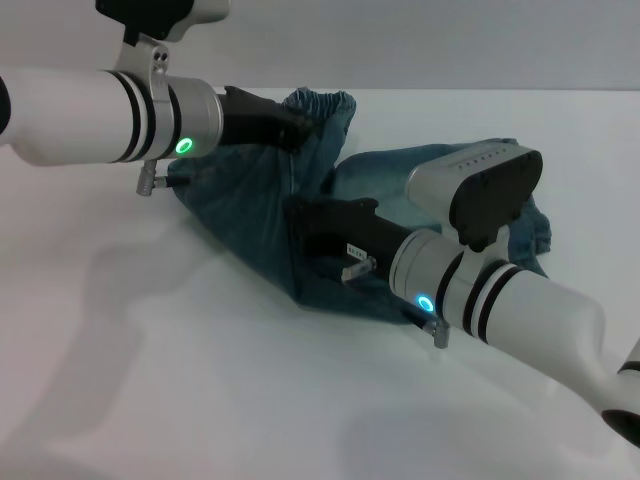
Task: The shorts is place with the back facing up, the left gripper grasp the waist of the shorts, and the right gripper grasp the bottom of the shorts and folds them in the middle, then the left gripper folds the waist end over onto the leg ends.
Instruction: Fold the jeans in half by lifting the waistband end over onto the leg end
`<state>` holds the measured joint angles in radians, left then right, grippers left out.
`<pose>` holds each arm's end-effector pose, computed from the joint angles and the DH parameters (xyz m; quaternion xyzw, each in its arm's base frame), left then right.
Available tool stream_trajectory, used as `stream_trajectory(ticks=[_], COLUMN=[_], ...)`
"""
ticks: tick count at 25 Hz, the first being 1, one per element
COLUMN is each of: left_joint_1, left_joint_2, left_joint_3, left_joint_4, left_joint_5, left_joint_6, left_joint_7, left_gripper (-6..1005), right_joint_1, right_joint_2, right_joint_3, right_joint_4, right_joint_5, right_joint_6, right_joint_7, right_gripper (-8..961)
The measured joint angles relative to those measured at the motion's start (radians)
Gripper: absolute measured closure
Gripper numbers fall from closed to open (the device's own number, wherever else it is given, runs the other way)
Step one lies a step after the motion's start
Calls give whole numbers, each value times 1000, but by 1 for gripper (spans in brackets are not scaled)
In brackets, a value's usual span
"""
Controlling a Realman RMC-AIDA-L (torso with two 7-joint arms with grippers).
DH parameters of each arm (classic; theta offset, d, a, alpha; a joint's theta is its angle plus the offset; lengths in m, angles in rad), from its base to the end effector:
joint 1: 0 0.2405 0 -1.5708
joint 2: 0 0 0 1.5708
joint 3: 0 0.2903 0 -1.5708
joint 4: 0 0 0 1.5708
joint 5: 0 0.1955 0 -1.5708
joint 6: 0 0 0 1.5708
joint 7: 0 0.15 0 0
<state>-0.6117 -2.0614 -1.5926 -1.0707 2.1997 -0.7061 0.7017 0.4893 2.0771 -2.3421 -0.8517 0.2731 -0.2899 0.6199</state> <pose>-0.1836 0.4292 -0.0546 -0.8997 -0.2864 -0.0886 0.3172 0.1929 0.3413 -0.1585 -0.8544 0.3518 0.2603 0.2803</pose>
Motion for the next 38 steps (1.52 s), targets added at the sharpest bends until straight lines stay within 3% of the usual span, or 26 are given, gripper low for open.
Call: stream_trajectory(ticks=[6,18,25,31,36,38], left_joint_1=[-2,1,4,-5,-22,-25], left_joint_2=[1,1,0,2,-1,-2], left_joint_3=[-1,-6,-7,-23,-15,-15], left_joint_4=[-16,-23,-23,-28,-13,-7], left_joint_5=[0,5,9,47,86,86], left_joint_6=[-17,-21,-12,-30,-33,-30], left_joint_7=[-6,-11,-11,-20,-44,-45], left_gripper=[967,977,761,415,255,235], right_joint_1=[-9,-43,-64,-134,-228,-243], right_joint_2=[-2,-3,-3,-3,0,0], right_joint_3=[-7,25,50,153,290,314], right_joint_4=[-5,-38,-33,-58,-92,-94], right_joint_5=[0,-63,-66,-145,-238,-250], right_joint_6=[0,-1,1,1,-5,-6], right_joint_7=[0,-2,-2,-2,-2,-2], right_gripper=[909,907,905,904,903,903])
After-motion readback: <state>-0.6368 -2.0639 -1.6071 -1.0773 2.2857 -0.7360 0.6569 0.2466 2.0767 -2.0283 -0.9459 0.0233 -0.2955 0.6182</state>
